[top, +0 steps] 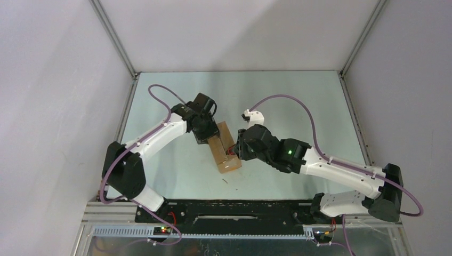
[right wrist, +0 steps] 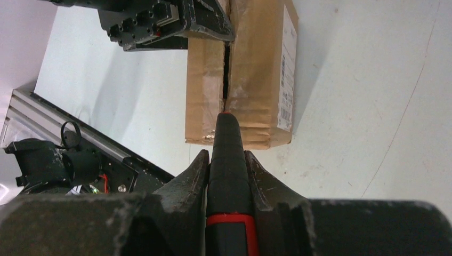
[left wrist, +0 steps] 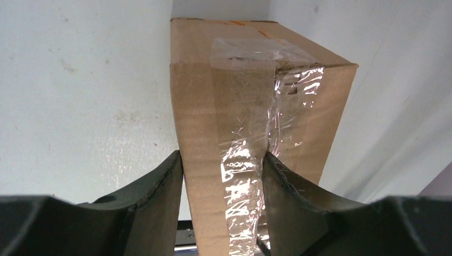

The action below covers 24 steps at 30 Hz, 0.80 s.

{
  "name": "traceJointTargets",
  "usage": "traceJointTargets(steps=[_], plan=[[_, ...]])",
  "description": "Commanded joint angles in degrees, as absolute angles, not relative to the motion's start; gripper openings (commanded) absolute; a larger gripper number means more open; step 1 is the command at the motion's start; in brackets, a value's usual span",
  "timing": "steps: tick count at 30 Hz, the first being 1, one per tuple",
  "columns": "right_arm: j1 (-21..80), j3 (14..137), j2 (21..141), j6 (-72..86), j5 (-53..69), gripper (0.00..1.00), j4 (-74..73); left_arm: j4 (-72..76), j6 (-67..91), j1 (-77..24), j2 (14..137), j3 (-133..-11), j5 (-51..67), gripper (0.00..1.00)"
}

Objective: Unpack the express box

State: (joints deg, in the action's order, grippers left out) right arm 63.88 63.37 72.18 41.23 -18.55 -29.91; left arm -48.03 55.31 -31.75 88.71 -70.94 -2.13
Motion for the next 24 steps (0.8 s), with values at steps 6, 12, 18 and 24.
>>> traceJointTargets(steps=[6, 12, 18, 24], plan=[[65.12, 60.33, 68.23, 42.94, -8.36, 0.0, -39.98, -43.37, 58.35, -29.53, 87.08, -68.13, -10.75, 0.35], [65.21, 59.1, 66.93, 43.22, -8.23, 0.0, -40.12, -43.39, 58.45, -29.54, 87.01, -68.07, -10.88, 0.35], [65.37, 56.57, 64.71, 44.12, -7.24, 0.0, -41.56, -43.64, 58.36, -29.53, 87.12, -68.07, -11.03, 0.35], [65.46, 53.38, 60.84, 46.06, -5.68, 0.0, -42.37, -43.74, 58.36, -29.53, 87.11, -67.96, -11.31, 0.35]])
